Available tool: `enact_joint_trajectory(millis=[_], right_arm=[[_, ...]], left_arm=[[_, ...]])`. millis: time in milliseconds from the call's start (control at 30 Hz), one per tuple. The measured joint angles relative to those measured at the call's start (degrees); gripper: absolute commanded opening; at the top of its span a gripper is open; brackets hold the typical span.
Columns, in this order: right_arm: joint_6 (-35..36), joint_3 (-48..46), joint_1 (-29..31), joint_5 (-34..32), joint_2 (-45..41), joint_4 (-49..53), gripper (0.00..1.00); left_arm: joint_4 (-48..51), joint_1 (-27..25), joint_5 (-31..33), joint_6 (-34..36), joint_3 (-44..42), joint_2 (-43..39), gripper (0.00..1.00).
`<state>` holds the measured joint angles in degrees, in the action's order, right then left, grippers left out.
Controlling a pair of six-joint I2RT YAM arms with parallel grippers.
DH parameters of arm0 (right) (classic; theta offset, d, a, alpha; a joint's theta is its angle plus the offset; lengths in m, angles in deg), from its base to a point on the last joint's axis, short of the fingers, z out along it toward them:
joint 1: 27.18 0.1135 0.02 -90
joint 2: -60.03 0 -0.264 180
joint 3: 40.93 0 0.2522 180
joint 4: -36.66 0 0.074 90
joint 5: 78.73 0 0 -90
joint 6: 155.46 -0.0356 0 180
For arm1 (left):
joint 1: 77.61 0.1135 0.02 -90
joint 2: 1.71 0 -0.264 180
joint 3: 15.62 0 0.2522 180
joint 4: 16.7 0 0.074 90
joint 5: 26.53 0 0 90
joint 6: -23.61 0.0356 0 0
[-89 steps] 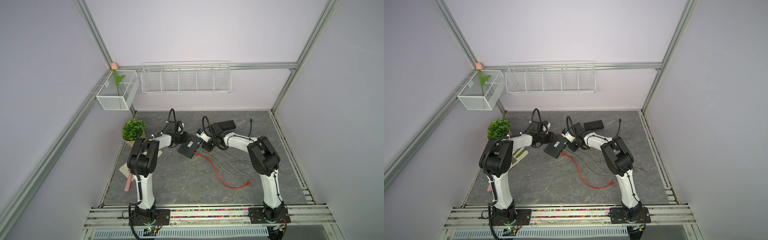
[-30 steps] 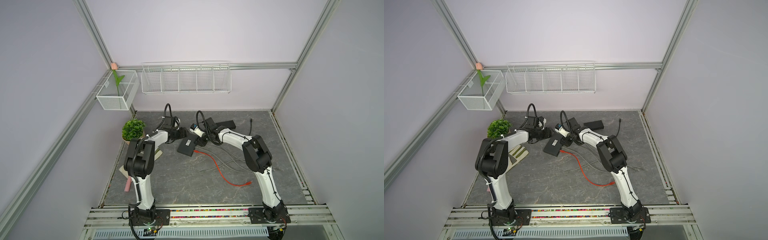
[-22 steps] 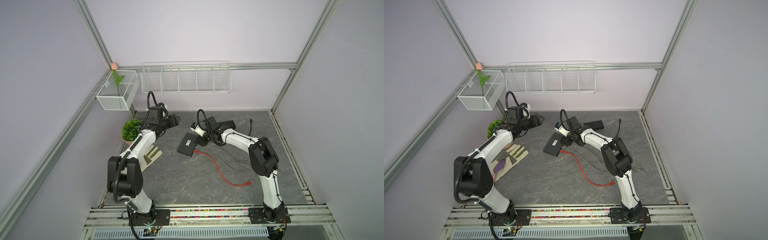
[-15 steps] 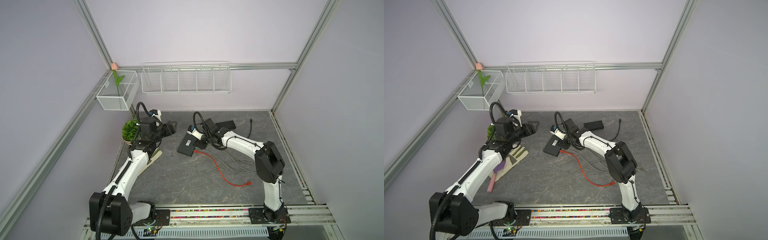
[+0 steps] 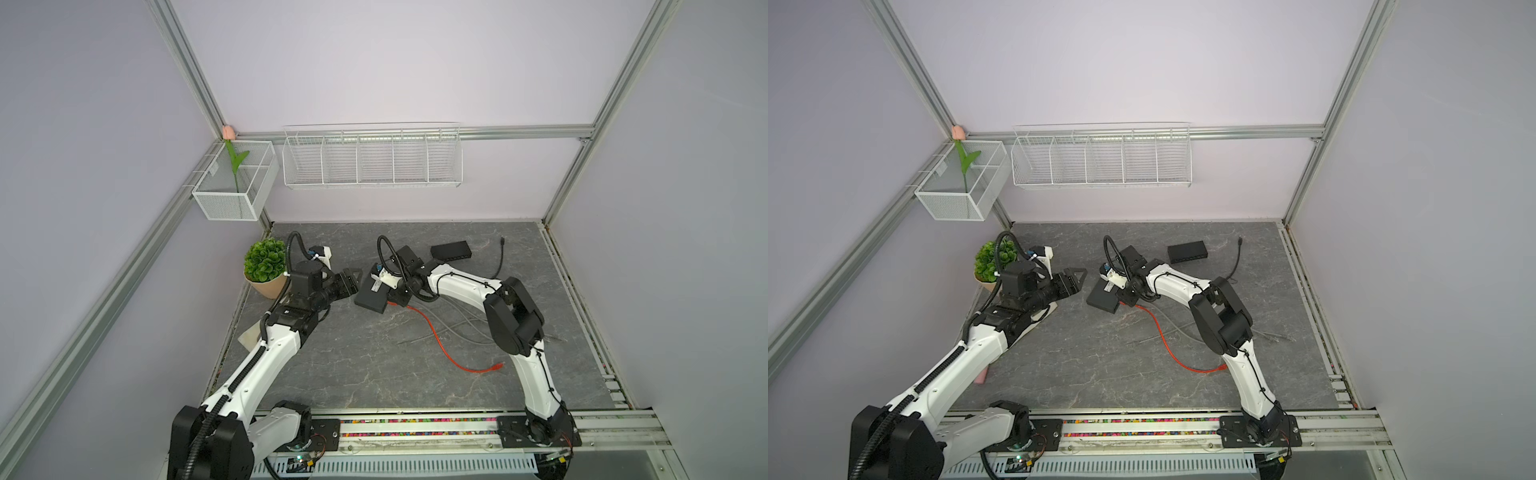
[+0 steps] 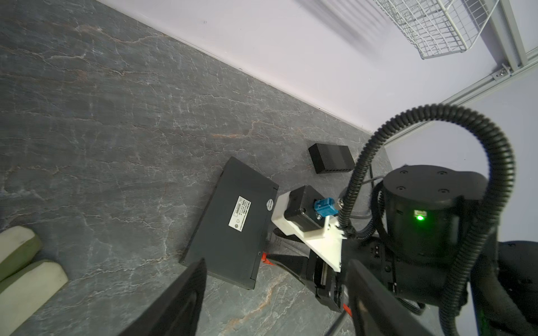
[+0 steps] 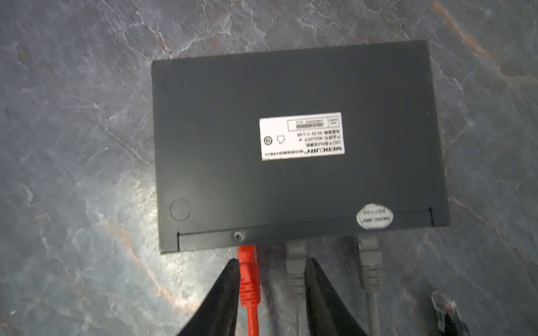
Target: Insert the plug into the switch port
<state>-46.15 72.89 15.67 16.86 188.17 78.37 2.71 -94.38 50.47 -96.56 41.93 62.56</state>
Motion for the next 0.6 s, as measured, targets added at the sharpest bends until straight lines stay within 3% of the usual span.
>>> enact_joint_trajectory(millis=[400,600], right_arm=[[0.0,15.1,0.1,1.5,9.0,5.6,0.40],[-1.1,34.1,0.7,1.7,20.1,10.1,0.43]], left_arm=[[-1.6,0.0,1.3,-0.2,-0.5,0.0,0.77],[-2.9,0.5,2.5,-0.2,-1.5,-2.0,0.77]])
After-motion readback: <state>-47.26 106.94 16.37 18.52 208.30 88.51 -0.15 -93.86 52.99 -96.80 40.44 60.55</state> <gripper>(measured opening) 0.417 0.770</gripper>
